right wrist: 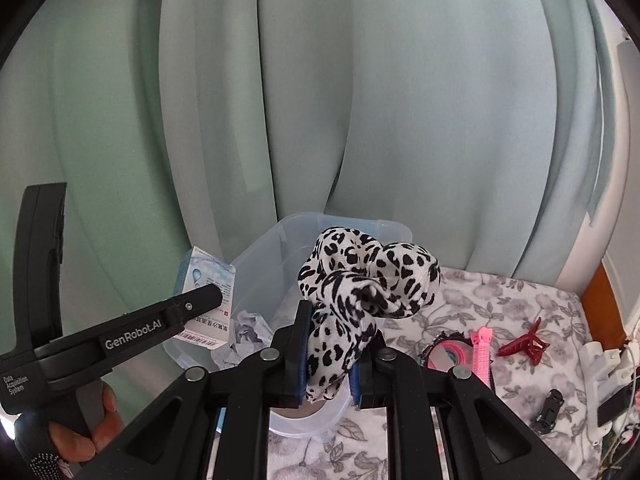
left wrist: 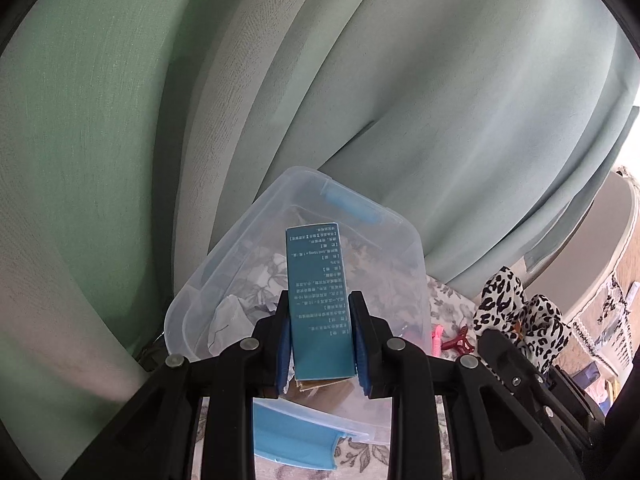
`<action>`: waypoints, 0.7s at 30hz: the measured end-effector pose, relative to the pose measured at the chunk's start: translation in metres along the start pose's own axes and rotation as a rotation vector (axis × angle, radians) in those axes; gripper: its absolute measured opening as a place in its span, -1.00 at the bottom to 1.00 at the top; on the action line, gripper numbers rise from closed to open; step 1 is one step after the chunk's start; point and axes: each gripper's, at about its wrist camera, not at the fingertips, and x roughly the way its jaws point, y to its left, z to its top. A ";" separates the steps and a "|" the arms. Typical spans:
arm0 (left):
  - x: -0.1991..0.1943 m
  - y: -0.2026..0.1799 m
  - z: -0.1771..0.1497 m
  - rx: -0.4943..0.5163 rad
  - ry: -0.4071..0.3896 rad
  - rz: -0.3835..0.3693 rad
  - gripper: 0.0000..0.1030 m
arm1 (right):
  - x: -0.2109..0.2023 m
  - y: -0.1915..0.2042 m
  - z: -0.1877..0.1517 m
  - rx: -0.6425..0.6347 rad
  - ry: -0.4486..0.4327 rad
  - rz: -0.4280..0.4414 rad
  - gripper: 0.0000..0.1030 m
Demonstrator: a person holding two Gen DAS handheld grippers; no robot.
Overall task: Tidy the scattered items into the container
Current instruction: 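Lift and carry the medicine box and scrunchie over the clear box with both tools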
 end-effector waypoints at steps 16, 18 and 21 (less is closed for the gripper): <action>0.018 0.014 -0.002 -0.015 0.050 0.032 -0.46 | 0.038 0.018 -0.012 -0.042 0.110 0.093 -0.67; 0.021 0.016 -0.003 -0.017 0.059 0.035 -0.46 | 0.042 0.020 -0.015 -0.035 0.130 0.110 -0.67; 0.026 0.017 -0.005 -0.019 0.072 0.037 -0.46 | 0.048 0.020 -0.017 -0.029 0.155 0.117 -0.66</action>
